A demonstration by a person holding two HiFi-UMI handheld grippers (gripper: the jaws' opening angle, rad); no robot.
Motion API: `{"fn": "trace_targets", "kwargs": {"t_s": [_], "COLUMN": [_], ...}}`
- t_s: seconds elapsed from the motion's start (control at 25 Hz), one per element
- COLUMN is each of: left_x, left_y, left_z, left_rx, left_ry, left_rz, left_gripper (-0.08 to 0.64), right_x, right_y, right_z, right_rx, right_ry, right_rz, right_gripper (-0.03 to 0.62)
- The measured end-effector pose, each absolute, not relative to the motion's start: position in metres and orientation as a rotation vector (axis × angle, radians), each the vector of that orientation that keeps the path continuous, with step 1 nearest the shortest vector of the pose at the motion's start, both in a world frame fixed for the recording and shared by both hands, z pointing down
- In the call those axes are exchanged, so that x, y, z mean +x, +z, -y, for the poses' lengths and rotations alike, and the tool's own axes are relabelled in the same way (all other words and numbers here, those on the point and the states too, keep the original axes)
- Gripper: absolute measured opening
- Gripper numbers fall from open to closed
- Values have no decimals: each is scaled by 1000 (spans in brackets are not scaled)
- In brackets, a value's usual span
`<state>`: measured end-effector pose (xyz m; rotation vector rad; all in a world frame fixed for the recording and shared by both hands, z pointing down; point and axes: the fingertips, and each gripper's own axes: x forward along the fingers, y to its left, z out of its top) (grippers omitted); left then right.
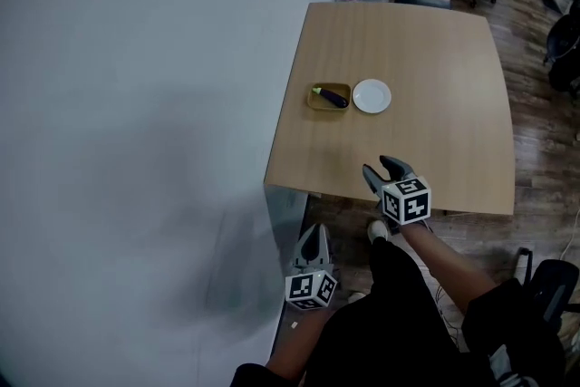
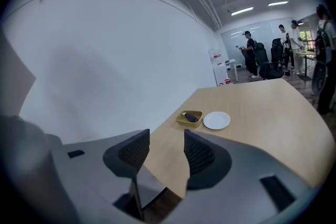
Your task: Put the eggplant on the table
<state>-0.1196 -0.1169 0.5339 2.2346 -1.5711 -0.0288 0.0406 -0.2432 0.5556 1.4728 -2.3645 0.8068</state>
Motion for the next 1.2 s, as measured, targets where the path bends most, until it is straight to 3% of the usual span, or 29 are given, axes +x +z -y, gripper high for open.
{"fn": "trace_targets", "kwargs": {"t_s": [0.16, 0.4, 0.64, 1.2], "left_x": [-129, -122, -122, -114], "left_y": [515, 492, 470, 449], "left_z": [65, 18, 11, 50], "left_rx": [2260, 2353, 2425, 2502], "left_ry": [-48, -76, -103, -134], "left_rz": [1544, 1477, 1458, 1413], "left_gripper": [15, 15, 15, 15], "right_x": [20, 6, 14, 59], "right_y": [530, 500, 479, 436], "right_z": [153, 61, 20, 40], "right_rx": [1459, 1480, 1541, 1801], "right_ry": [769, 774, 634, 362], "right_rz": [2421, 2521, 2523, 2393], "right_gripper": [216, 68, 66, 60]}}
